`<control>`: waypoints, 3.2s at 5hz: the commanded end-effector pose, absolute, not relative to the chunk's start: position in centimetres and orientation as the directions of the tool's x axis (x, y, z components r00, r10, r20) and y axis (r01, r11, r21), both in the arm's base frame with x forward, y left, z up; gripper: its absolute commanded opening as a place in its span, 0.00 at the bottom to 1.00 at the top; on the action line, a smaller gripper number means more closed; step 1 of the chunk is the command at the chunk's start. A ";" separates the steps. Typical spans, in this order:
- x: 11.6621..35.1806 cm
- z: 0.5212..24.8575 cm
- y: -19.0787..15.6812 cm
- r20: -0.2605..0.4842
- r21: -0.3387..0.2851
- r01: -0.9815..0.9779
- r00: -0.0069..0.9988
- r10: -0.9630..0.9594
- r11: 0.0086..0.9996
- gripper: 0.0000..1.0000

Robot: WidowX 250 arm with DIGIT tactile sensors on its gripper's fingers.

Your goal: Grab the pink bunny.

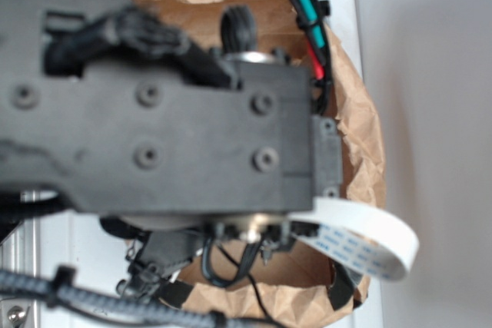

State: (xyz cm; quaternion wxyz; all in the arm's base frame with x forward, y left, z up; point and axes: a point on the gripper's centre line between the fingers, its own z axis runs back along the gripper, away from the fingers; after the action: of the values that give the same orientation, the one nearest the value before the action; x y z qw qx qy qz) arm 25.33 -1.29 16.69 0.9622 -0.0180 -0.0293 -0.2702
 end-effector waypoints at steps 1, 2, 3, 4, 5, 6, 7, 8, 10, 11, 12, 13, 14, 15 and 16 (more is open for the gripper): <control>26.4 17.1 0.1 0.156 -0.084 0.699 0.713 -0.684 0.710 1.00; 27.9 16.1 0.8 0.190 -0.170 0.839 0.542 -0.818 0.517 1.00; 28.6 15.7 1.1 0.216 -0.140 0.882 0.471 -0.855 0.451 1.00; 27.5 14.0 0.3 0.215 -0.007 0.916 0.393 -0.894 0.401 1.00; 25.8 12.4 -1.0 0.203 0.126 0.937 0.297 -0.933 0.326 1.00; 25.1 11.1 -1.8 0.166 0.197 0.950 0.213 -0.963 0.244 1.00; 25.5 10.3 -2.0 0.138 0.199 0.956 0.191 -0.972 0.216 1.00; 26.3 9.8 -1.8 0.120 0.158 0.964 0.196 -0.973 0.214 1.00; 26.9 7.6 -1.4 0.032 0.034 0.987 0.153 -0.988 0.154 1.00; 27.3 6.6 -1.9 0.031 0.008 0.987 0.160 -0.987 0.160 1.00; 26.6 5.7 -2.4 0.005 -0.032 0.991 0.127 -0.992 0.126 1.00; 25.5 5.5 -2.6 0.000 -0.067 0.994 0.085 -0.996 0.085 1.00; 24.2 6.3 -2.7 0.018 -0.102 0.994 0.034 -0.999 0.032 1.00; 23.7 7.0 -2.8 0.041 -0.127 0.992 0.020 -0.999 0.015 1.00; 23.8 6.1 -2.9 0.018 -0.101 0.995 0.022 -1.000 0.020 1.00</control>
State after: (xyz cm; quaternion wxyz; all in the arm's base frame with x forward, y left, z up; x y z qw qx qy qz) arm 23.75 -2.02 4.49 0.7227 -0.0643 0.0529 -0.6862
